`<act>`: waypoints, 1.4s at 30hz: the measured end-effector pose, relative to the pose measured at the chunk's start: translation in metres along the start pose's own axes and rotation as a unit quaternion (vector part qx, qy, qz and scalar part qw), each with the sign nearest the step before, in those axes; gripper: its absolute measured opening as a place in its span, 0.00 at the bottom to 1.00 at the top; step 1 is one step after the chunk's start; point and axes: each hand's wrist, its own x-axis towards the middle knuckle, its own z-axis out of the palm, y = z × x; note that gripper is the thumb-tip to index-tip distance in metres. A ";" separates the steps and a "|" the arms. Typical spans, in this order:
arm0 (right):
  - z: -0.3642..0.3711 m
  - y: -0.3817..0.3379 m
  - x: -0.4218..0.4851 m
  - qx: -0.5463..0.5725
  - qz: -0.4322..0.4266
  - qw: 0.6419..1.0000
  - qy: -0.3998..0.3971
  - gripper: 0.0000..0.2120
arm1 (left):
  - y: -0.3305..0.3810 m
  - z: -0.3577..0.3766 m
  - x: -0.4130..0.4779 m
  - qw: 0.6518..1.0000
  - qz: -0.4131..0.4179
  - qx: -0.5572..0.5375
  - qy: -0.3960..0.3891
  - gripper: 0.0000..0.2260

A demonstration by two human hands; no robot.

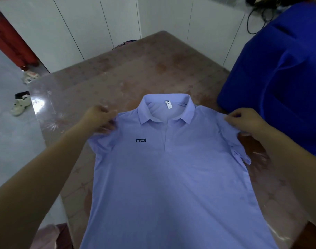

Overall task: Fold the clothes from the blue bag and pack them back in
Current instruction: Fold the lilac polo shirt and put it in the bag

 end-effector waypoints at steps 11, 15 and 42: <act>0.019 0.050 -0.065 0.013 -0.030 0.998 0.052 0.20 | 0.070 0.161 -0.016 0.973 0.170 0.080 -0.135 0.09; 0.057 0.090 -0.085 -0.073 -0.083 0.992 0.063 0.19 | 0.092 0.237 -0.022 0.945 0.243 0.173 -0.136 0.13; 0.092 0.084 -0.128 -0.212 -0.286 0.919 0.167 0.32 | 0.010 0.192 -0.038 0.844 0.440 0.305 0.035 0.24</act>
